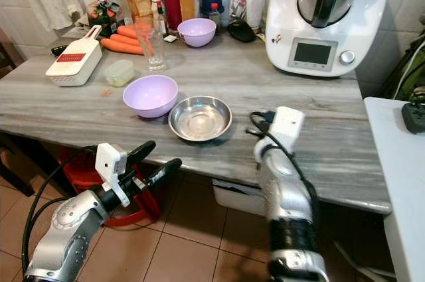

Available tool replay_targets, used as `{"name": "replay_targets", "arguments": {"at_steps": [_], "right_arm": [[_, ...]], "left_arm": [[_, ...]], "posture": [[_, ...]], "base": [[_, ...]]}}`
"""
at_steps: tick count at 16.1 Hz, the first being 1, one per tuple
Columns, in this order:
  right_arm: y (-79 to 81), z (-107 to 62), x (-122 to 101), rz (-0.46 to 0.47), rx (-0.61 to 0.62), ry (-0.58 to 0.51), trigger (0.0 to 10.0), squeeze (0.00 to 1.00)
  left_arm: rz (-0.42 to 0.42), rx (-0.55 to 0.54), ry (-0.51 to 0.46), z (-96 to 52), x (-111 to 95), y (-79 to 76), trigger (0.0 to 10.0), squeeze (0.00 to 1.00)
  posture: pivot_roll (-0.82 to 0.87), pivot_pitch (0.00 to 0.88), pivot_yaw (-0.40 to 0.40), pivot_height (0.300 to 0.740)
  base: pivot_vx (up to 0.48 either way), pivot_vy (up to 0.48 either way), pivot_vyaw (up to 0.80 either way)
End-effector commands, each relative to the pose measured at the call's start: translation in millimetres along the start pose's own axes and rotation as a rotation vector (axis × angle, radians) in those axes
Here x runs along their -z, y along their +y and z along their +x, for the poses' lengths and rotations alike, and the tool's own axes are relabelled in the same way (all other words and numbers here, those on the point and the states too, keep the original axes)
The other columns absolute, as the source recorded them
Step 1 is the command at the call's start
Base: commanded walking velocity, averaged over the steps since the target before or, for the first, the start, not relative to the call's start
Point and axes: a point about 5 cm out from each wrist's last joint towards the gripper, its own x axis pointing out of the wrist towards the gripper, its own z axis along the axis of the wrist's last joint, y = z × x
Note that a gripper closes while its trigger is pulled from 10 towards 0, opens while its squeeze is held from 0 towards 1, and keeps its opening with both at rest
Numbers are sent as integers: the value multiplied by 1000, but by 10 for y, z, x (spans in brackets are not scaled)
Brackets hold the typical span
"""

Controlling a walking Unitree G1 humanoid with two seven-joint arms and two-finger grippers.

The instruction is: Setting the table

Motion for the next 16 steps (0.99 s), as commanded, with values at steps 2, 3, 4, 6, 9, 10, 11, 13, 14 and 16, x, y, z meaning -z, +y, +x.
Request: {"name": "replay_targets", "arguments": {"at_steps": [2, 3, 4, 6, 9, 10, 11, 13, 14, 16], "right_arm": [[120, 45, 19, 30, -14, 28, 10000, 0], [157, 64, 29, 38, -17, 33, 10000, 0], [171, 72, 31, 40, -17, 35, 10000, 0], [212, 124, 40, 45, -15, 48, 10000, 0], [215, 169, 52, 43, -9, 63, 10000, 0], [214, 187, 55, 41, -9, 66, 10000, 0], [212, 202, 72, 34, -9, 79, 10000, 0], [213, 223, 88, 23, -8, 89, 10000, 0], [220, 238, 99, 16, -10, 92, 10000, 0], [221, 245, 113, 15, -11, 95, 10000, 220]], "left_arm": [[9, 21, 7, -28, -36, -4, 10000, 0], [8, 39, 17, -36, -28, -26, 10000, 0], [7, 46, 20, -38, -24, -36, 10000, 0], [5, 68, 34, -52, -17, -59, 10000, 0], [3, 79, 41, -63, -19, -72, 10000, 0], [0, 84, 43, -65, -18, -80, 10000, 0], [-7, 98, 50, -64, -9, -97, 10000, 0], [-15, 122, 58, -59, 3, -134, 10000, 0], [-21, 139, 60, -53, 7, -160, 10000, 0], [-19, 146, 64, -49, 12, -171, 10000, 0]], "posture": [[-24, 34, 43, 740], [-21, 38, 45, 740], [-21, 38, 45, 740], [-16, 48, 49, 740], [-14, 53, 51, 740], [-13, 56, 52, 740], [-15, 59, 51, 740], [-15, 60, 50, 740], [-16, 59, 49, 740], [-15, 59, 49, 740]], "base": [[0, 0, 0], [0, 0, 0], [0, 0, 0], [0, 0, 0], [0, 0, 0], [0, 0, 0], [0, 0, 0], [0, 0, 0], [0, 0, 0], [0, 0, 0]]}}
